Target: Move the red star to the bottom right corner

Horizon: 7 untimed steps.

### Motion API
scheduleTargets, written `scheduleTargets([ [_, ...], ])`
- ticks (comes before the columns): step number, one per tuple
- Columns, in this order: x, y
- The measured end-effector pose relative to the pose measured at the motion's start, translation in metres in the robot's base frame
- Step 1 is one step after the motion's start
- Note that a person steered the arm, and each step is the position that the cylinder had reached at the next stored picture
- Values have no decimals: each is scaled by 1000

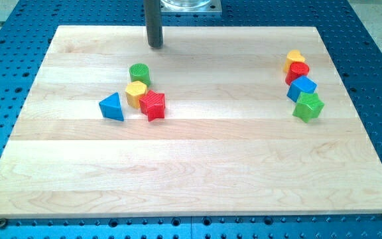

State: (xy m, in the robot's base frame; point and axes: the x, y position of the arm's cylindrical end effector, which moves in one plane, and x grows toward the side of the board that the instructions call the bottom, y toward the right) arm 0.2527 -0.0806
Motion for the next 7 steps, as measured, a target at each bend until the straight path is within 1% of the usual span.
scheduleTargets([
  [1, 46, -27],
  [2, 74, -34],
  [4, 102, -34],
  [5, 139, -34],
  [6, 149, -21],
  [7, 139, 7],
])
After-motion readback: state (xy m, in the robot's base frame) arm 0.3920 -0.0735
